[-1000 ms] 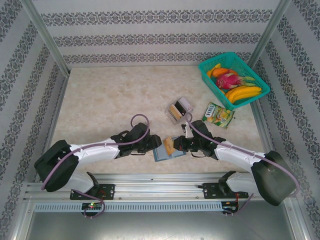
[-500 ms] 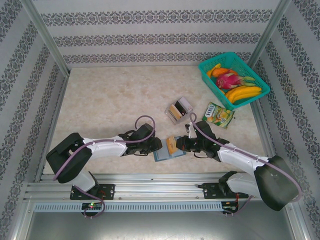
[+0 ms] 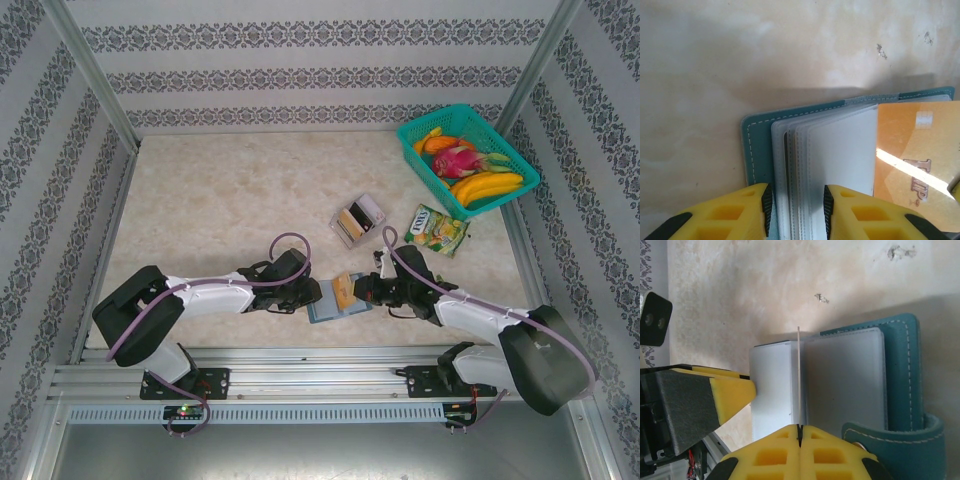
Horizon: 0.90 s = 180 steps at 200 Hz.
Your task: Put the credit cards into the card holder
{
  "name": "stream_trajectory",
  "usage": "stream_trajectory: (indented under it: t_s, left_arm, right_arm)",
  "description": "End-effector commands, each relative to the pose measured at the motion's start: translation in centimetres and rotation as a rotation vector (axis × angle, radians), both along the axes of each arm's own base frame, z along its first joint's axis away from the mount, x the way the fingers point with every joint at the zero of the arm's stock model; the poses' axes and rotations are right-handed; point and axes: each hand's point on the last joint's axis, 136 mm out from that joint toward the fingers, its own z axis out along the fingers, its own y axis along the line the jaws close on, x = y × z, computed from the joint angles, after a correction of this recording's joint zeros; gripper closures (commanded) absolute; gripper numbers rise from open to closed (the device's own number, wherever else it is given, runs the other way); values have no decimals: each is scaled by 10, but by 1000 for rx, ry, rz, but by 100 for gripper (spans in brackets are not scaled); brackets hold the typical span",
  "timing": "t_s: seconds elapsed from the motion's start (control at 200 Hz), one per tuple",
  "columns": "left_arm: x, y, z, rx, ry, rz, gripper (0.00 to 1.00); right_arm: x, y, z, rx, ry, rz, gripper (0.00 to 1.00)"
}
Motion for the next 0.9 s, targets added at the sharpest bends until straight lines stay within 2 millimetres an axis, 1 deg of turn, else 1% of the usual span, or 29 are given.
stream_trajectory:
  t_s: [0.0,0.07,0.245,0.375,0.465,0.66,0.719,0.789,0.854,0.894]
  left_arm:
    - [-6,2,-6,38,9,-19,65]
    - [-5,2,-6,39,10,-16,65]
    - [-6,2,-8,45,18,-19,67]
    - [-7,3,-11,52,25,-19,69]
    - [-8,3,-13,56,32,-21,70]
    - [-9,5,-16,64,39,-17,72]
    - [-8,6,-17,70,40,-15,73]
    - [-9,6,-17,72,43,-16,74]
    - [-9,6,-18,73,42,-16,74]
    - [-9,6,-18,72,41,-14,74]
  right_arm:
    - [-1,3,0,35,4,8,100]
    - [-3,5,-3,33,15,19,100]
    - [-6,1,-15,6,27,4,100]
    - [-8,3,-23,-12,42,9,100]
    - [-10,7,-24,-24,42,24,100]
    - [-9,13,-21,-39,19,23,100]
    - [-9,8,-20,-69,18,18,100]
    - [-6,2,-13,-87,-20,9,100]
    - [-5,2,-6,-64,-34,21,100]
    - [-8,3,-6,-52,-23,37,100]
